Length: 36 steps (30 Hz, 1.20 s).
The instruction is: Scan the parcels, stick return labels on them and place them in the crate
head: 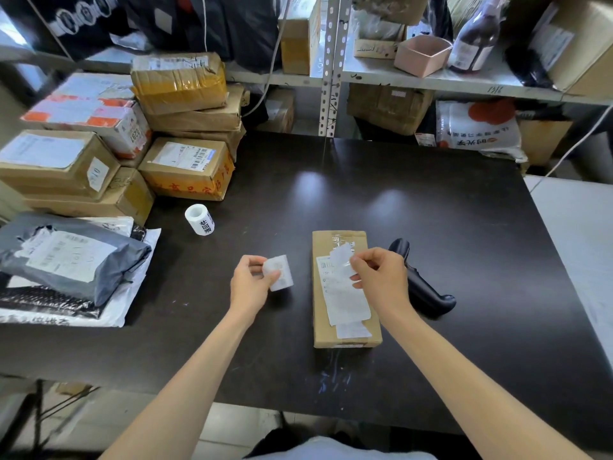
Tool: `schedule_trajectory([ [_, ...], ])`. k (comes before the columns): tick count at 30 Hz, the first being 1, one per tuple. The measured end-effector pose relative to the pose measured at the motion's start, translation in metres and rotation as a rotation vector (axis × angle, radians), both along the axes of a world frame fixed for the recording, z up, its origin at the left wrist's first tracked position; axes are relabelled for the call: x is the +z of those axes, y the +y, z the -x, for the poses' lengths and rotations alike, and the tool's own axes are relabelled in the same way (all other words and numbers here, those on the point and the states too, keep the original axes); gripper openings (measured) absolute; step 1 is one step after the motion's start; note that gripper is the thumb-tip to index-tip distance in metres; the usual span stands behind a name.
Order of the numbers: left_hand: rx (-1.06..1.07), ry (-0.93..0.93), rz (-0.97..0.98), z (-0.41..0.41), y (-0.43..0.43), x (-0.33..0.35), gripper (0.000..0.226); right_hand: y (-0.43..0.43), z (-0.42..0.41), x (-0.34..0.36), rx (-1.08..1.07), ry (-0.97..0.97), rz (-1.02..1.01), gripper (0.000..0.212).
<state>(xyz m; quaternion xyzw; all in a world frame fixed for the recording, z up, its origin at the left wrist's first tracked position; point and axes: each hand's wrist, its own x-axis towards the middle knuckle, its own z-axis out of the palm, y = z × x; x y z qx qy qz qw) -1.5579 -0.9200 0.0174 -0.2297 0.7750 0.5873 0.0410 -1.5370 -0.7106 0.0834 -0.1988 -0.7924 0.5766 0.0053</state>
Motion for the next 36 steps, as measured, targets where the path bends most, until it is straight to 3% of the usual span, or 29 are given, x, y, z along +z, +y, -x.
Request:
schedule_trajectory([
  [4, -0.136, -0.048, 0.377, 0.009, 0.003, -0.006, 0.045, -0.002, 0.0, -0.001, 0.009, -0.037, -0.022, 0.019],
  [7, -0.239, 0.199, 0.635, 0.005, 0.017, 0.017, 0.053, -0.004, 0.002, -0.001, 0.017, -0.058, -0.034, 0.016],
  [10, -0.54, 0.475, 0.467, -0.01, 0.042, 0.047, 0.043, -0.008, 0.004, -0.002, 0.004, -0.087, -0.014, 0.016],
  [13, -0.694, 0.541, 0.441, -0.023, 0.067, 0.058, 0.04, -0.011, 0.004, -0.003, -0.014, -0.134, 0.042, 0.015],
  [17, -0.583, 0.523, 0.393, -0.019, 0.076, 0.057, 0.014, -0.01, 0.003, -0.002, -0.039, -0.197, 0.165, 0.01],
  [21, -0.36, 0.429, 0.123, -0.014, 0.073, 0.057, 0.007, 0.003, 0.001, 0.005, -0.138, -0.193, 0.591, 0.024],
  [22, -0.26, 0.352, 0.015, -0.012, 0.071, 0.058, 0.008, 0.007, 0.0, 0.006, -0.14, -0.185, 0.606, 0.026],
  [24, -0.133, 0.169, -0.238, -0.008, 0.068, 0.059, 0.007, 0.011, -0.004, 0.004, -0.077, -0.174, 0.445, 0.017],
  [27, -0.14, 0.027, -0.401, -0.009, 0.067, 0.058, 0.008, 0.011, -0.008, -0.001, 0.028, -0.145, 0.302, 0.009],
  [32, -0.206, -0.016, -0.352, -0.011, 0.069, 0.054, 0.009, 0.012, -0.009, -0.005, 0.038, -0.117, 0.238, 0.004],
  [36, -0.311, 0.131, 0.099, -0.015, 0.07, 0.049, 0.014, 0.015, -0.016, -0.012, 0.0, -0.113, 0.115, 0.006],
])
